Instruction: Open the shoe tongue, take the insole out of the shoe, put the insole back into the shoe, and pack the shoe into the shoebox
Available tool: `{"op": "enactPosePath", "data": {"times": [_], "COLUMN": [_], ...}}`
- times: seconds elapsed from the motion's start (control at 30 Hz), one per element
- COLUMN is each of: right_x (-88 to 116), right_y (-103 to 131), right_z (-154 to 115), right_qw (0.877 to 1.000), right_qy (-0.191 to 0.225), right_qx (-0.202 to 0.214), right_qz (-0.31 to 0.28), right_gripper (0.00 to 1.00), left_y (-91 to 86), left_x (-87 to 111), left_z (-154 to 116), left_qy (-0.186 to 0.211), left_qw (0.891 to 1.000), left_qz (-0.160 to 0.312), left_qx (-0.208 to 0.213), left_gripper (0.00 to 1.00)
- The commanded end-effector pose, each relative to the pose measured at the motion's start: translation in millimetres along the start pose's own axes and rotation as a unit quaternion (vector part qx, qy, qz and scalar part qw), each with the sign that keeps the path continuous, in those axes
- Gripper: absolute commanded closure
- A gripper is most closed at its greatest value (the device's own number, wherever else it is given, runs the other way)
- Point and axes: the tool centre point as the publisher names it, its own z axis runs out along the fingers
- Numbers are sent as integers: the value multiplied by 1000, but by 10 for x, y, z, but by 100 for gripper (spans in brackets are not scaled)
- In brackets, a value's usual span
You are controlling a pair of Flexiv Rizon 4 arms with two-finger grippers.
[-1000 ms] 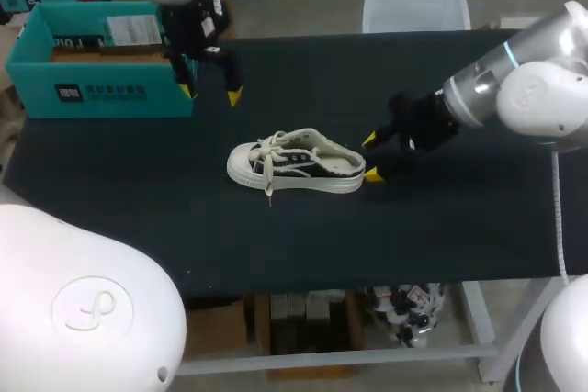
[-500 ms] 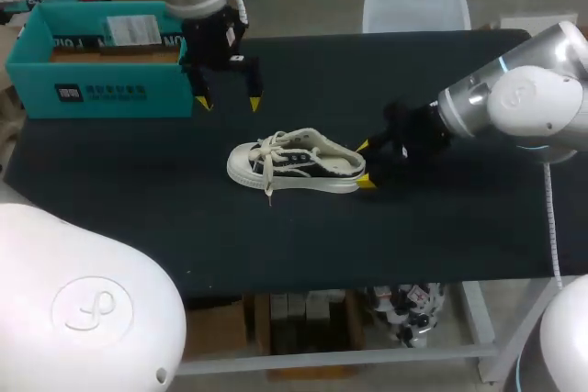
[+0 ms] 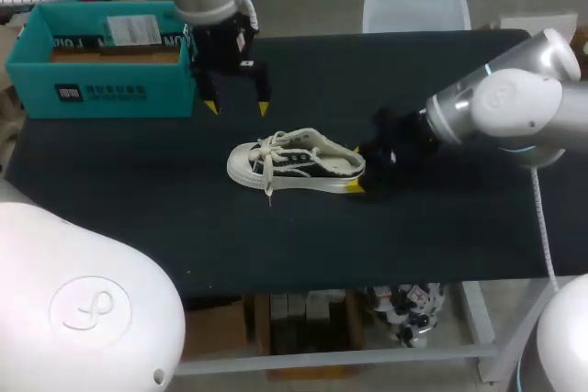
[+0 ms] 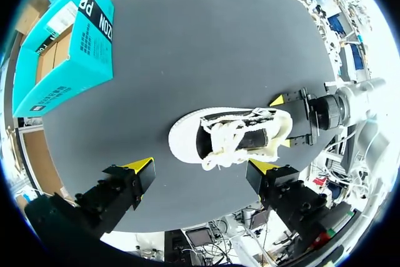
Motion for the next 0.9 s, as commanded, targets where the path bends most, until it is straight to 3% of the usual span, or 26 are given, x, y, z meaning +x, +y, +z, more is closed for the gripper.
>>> {"op": "enactPosePath", "data": {"times": [0.03, 0.7, 0.73, 0.77, 0.8, 0.9], "right_x": [-19, -28, -25, -24, -24, -22], "right_y": [-49, -125, -133, -141, -145, -153], "right_z": [71, 210, 213, 216, 217, 221], "right_qw": [1000, 1000, 1000, 1000, 1000, 1000], "right_qy": [0, 6, 4, 3, 2, 2], "right_qx": [-6, -15, -16, -19, -19, -21], "right_qz": [2, 11, 10, 10, 9, 6], "right_gripper": [0, 0, 30, 93, 100, 100], "left_y": [-6, -6, -1, 1, 4, 38], "left_x": [20, 149, 162, 175, 190, 255], "left_z": [22, 62, 60, 57, 53, 50], "left_qy": [1, 9, 9, 10, 11, 2], "left_qw": [1000, 1000, 999, 999, 999, 999], "left_qz": [-3, -28, -33, -36, -35, -24], "left_qx": [-2, -8, -12, -15, -19, -22], "left_gripper": [0, 0, 0, 0, 0, 0]}}
